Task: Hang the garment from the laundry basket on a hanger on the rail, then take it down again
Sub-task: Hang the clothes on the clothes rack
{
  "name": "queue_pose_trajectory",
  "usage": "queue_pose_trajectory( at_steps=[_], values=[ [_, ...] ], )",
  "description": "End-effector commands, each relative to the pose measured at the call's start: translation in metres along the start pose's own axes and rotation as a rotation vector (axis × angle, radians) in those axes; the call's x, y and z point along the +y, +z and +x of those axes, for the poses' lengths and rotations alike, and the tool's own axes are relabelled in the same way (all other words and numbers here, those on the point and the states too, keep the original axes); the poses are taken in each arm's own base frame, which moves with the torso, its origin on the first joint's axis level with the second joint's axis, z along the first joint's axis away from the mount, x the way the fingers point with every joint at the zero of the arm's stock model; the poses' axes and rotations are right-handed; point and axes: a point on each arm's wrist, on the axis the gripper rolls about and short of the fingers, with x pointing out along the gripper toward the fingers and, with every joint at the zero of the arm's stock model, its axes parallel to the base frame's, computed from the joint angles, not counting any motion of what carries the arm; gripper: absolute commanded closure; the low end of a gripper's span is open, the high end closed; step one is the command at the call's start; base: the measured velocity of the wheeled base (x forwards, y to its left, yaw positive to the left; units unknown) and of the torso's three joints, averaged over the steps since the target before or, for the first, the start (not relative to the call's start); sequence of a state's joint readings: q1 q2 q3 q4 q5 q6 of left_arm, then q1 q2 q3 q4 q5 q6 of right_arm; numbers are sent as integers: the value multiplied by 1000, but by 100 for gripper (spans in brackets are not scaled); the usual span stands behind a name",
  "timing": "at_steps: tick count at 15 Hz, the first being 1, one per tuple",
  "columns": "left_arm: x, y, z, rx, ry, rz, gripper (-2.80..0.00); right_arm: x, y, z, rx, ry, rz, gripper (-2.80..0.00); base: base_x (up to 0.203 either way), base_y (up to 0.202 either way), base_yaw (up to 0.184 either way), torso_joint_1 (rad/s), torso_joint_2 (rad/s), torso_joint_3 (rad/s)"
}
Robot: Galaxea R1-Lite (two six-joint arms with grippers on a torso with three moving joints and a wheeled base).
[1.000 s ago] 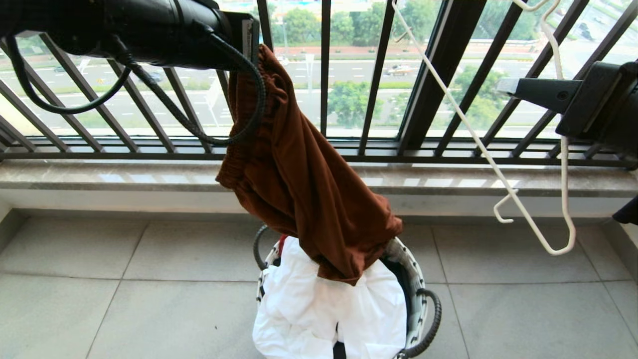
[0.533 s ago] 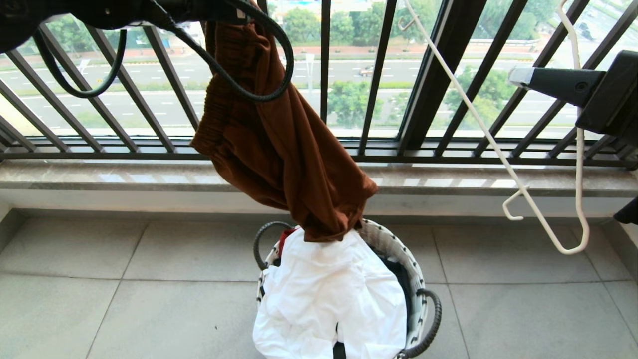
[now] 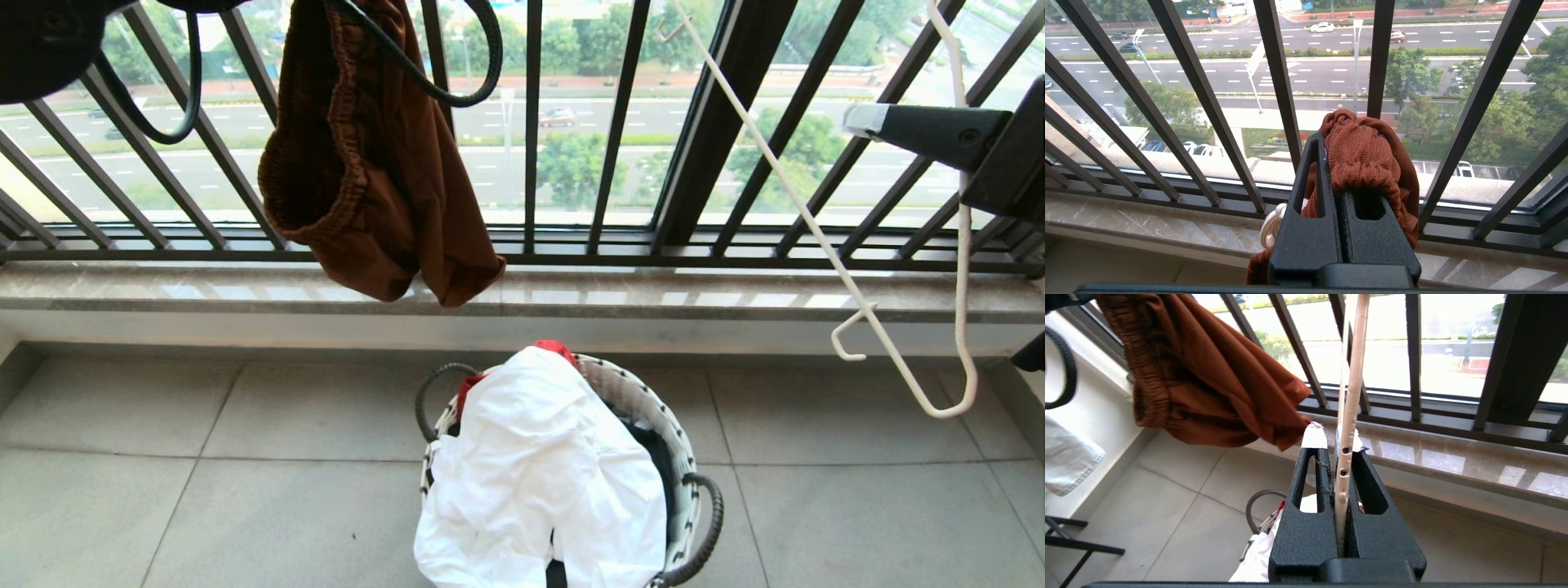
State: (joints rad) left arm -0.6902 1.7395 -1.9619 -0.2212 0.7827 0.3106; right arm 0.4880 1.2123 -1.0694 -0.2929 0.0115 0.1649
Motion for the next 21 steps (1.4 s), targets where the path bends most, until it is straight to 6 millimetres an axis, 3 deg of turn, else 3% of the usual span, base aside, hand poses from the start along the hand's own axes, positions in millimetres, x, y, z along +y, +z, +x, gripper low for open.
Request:
queue_pose_trajectory(
  at_steps=[1, 8, 10, 16, 21],
  values=[
    [-8, -9, 4, 20, 13, 18, 0, 5, 0, -4, 10, 25, 5, 0, 0, 0, 0, 0, 0, 0],
    [-15, -1, -11, 20, -57, 69, 0, 7, 4, -13, 3, 36, 5, 0, 0, 0, 0, 0, 0, 0],
    [-28, -11, -16, 88, -60, 119, 0, 11, 3, -16, 21, 59, 8, 0, 0, 0, 0, 0, 0, 0],
    [-67, -56, -4, 177, -45, 214, 0, 25, -6, -23, 116, 152, 17, 0, 0, 0, 0, 0, 0, 0],
    [-71, -69, 6, 193, -29, 231, 0, 35, -28, -24, 312, 213, -52, 0, 0, 0, 0, 0, 0, 0]
  ],
)
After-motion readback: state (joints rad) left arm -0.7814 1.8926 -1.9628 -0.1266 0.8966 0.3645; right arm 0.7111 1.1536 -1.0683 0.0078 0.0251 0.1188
